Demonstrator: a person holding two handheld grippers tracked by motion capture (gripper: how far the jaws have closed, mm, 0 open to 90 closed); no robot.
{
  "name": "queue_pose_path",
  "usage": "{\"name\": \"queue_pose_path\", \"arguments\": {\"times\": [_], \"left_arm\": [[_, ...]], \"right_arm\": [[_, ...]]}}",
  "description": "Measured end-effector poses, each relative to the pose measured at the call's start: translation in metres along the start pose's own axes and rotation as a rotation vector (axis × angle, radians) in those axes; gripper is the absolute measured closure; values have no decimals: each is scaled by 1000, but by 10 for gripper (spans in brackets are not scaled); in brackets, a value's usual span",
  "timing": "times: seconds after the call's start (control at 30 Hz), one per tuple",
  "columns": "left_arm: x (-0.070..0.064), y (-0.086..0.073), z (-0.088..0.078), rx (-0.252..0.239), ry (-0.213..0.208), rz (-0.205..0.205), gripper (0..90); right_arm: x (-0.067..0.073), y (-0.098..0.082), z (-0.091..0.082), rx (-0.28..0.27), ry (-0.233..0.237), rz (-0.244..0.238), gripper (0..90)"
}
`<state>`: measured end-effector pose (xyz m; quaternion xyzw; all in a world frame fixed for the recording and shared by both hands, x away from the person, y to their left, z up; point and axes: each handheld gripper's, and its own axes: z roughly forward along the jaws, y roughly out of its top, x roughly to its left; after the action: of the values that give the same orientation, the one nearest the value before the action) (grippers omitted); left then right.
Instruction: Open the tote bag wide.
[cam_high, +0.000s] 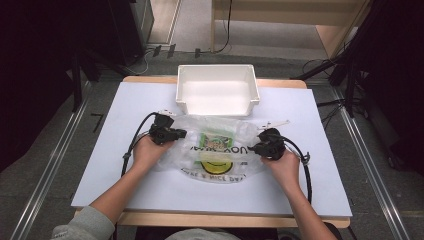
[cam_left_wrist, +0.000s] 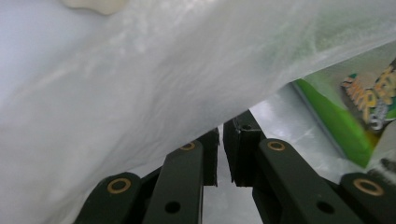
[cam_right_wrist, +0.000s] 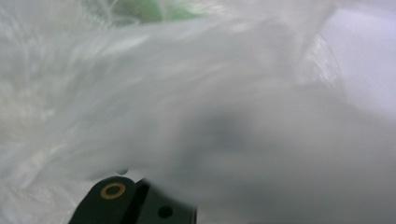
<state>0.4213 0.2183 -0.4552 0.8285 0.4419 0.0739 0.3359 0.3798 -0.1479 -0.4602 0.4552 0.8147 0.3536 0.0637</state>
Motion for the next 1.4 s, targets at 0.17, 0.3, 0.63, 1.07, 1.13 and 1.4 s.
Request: {"name": "queue_pose_path", "arguments": {"times": [0.17,0.3,0.63,1.07,1.13,1.4], "left_arm": [[6,-2,-2,4,19,-12,864],[10,-4,-4,-2,41,-22,882],[21,-10,-14,9,93,-59,900],[30,-17,-22,2,117,-83,900],[31,-17,-22,7,124,-85,900],[34,-20,-23,-14,108,-108,900]], "right_arm": [[-4,-5,-3,8,-13,7,877],[-9,-10,-6,11,-21,15,878],[-16,-26,-15,38,-41,31,892],[-24,-44,-30,32,-45,69,900],[-24,-46,-33,35,-46,68,900],[-28,-54,-39,28,-42,83,900]]}}
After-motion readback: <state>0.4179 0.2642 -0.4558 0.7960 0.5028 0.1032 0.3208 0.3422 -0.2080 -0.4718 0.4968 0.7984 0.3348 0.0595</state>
